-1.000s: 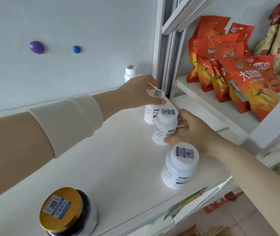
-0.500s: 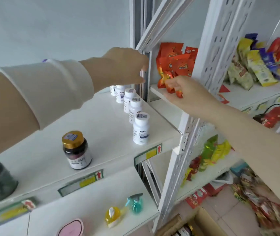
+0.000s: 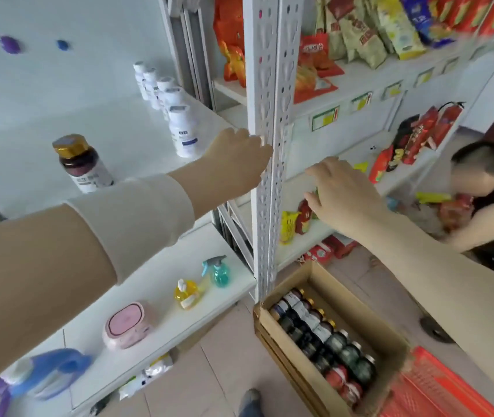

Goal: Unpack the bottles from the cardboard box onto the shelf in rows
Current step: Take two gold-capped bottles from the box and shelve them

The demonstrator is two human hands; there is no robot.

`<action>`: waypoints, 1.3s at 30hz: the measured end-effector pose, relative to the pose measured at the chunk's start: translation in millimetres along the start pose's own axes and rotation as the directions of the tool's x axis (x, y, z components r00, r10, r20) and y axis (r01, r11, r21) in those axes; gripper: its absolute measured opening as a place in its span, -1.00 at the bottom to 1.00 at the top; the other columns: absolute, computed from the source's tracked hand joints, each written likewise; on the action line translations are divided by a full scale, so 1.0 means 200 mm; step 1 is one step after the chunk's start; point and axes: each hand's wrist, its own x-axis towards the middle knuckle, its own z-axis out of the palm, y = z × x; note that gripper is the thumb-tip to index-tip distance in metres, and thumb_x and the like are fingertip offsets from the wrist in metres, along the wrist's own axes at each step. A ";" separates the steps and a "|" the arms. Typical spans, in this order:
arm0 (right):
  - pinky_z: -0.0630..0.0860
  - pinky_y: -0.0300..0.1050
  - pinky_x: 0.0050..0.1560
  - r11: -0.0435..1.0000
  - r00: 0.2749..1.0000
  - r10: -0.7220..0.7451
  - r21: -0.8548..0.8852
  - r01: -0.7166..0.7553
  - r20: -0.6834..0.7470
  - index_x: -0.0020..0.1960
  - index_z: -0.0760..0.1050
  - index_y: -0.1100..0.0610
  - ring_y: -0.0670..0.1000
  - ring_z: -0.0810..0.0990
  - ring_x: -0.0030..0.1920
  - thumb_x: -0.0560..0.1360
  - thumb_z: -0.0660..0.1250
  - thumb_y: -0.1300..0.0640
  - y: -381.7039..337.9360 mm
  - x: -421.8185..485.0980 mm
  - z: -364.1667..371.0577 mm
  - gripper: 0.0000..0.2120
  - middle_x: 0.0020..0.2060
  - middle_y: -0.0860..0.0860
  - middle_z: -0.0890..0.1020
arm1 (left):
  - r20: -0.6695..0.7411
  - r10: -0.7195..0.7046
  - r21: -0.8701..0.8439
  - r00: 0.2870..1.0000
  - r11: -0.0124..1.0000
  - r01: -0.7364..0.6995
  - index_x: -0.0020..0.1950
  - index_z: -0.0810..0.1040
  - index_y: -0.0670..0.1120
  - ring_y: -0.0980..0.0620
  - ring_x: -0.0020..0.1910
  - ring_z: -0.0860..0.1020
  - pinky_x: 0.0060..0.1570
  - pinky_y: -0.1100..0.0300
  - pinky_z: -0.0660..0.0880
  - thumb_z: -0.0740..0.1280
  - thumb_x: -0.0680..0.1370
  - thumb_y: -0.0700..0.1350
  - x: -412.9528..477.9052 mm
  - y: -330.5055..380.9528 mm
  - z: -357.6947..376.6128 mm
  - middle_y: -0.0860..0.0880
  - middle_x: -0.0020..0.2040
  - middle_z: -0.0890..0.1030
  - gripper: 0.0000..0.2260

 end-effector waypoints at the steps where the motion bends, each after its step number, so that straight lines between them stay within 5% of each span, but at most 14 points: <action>1: 0.40 0.03 0.09 1.000 1.000 0.019 -0.015 -0.019 0.013 0.34 0.31 0.20 0.18 0.42 0.21 0.58 0.13 0.03 0.03 -0.05 0.05 -0.60 0.22 0.16 0.43 | 0.006 0.022 -0.023 1.000 0.999 -0.022 0.33 0.35 -0.12 -0.14 0.25 0.43 0.16 0.04 0.35 0.18 0.60 -0.02 0.02 0.07 0.04 -0.12 0.25 0.47 -0.66; 9: 0.50 0.07 -0.19 0.989 0.965 0.147 -0.060 -0.137 0.216 0.09 0.51 0.32 0.27 0.57 -0.08 0.44 0.36 0.13 0.22 -0.43 0.60 -0.68 -0.06 0.26 0.58 | 0.153 0.202 -0.212 0.967 0.963 -0.167 0.34 0.36 -0.11 -0.16 0.26 0.42 0.18 0.03 0.35 0.22 0.58 -0.06 0.19 0.61 0.47 -0.13 0.25 0.48 -0.66; 15: 0.52 0.01 -0.31 0.952 0.847 0.306 -0.116 -0.285 0.435 -0.04 0.58 0.27 0.22 0.59 -0.25 0.25 0.52 0.15 0.31 -0.65 1.16 -0.67 -0.20 0.20 0.60 | 0.253 0.368 -0.328 0.895 0.903 -0.279 0.30 0.41 -0.10 -0.13 0.17 0.48 0.04 0.05 0.41 0.15 0.60 -0.14 0.36 1.00 0.92 -0.12 0.18 0.50 -0.72; 22: 0.53 -0.03 -0.36 0.886 0.644 0.394 -0.086 -0.455 0.655 -0.15 0.60 0.20 0.17 0.61 -0.30 0.03 0.61 0.16 0.31 -0.95 1.70 -0.58 -0.28 0.15 0.62 | 0.370 0.558 -0.474 0.743 0.801 -0.366 0.20 0.45 -0.08 -0.11 0.18 0.50 0.12 0.05 0.43 0.19 0.58 -0.11 0.46 1.44 1.45 -0.07 0.16 0.55 -0.79; 25: 0.56 0.05 -0.04 0.870 0.527 0.374 -0.092 -0.485 0.763 0.08 0.55 0.17 0.16 0.61 -0.02 0.26 0.54 0.02 0.33 -0.98 1.93 -0.55 -0.03 0.14 0.61 | 0.417 0.595 -0.516 0.687 0.777 -0.360 0.22 0.45 -0.08 -0.09 0.18 0.50 0.07 0.05 0.45 0.20 0.59 -0.10 0.50 1.64 1.71 -0.07 0.16 0.55 -0.78; 28: 0.34 0.01 0.30 0.850 0.537 0.348 -0.016 -0.527 0.769 0.40 0.26 0.15 0.14 0.37 0.33 0.55 0.19 -0.02 0.37 -1.00 2.21 -0.53 0.33 0.12 0.39 | 0.472 0.588 -0.547 0.657 0.780 -0.305 0.25 0.42 -0.09 -0.10 0.21 0.47 0.10 0.05 0.42 0.22 0.58 -0.06 0.55 1.82 1.97 -0.09 0.20 0.53 -0.74; 34: 0.49 0.09 0.15 0.750 0.553 0.496 -0.009 -0.662 0.669 0.24 0.46 0.30 0.26 0.51 0.18 0.33 0.46 -0.11 0.41 -0.95 2.62 -0.36 0.12 0.24 0.55 | 0.425 0.523 -0.636 0.738 0.753 -0.168 0.34 0.37 -0.09 -0.12 0.30 0.34 0.23 0.06 0.29 0.26 0.55 0.03 0.74 2.04 2.33 -0.11 0.27 0.46 -0.61; 39: 0.38 0.16 0.28 0.739 0.568 0.524 -0.007 -0.674 0.634 0.32 0.38 0.34 0.28 0.40 0.32 0.17 0.50 -0.27 0.41 -0.92 2.79 -0.05 0.21 0.25 0.50 | 0.449 0.667 -0.572 0.594 0.726 -0.382 0.37 0.37 -0.03 -0.15 0.30 0.35 0.24 0.01 0.25 0.19 0.55 0.17 0.87 2.13 2.46 -0.11 0.29 0.49 -0.54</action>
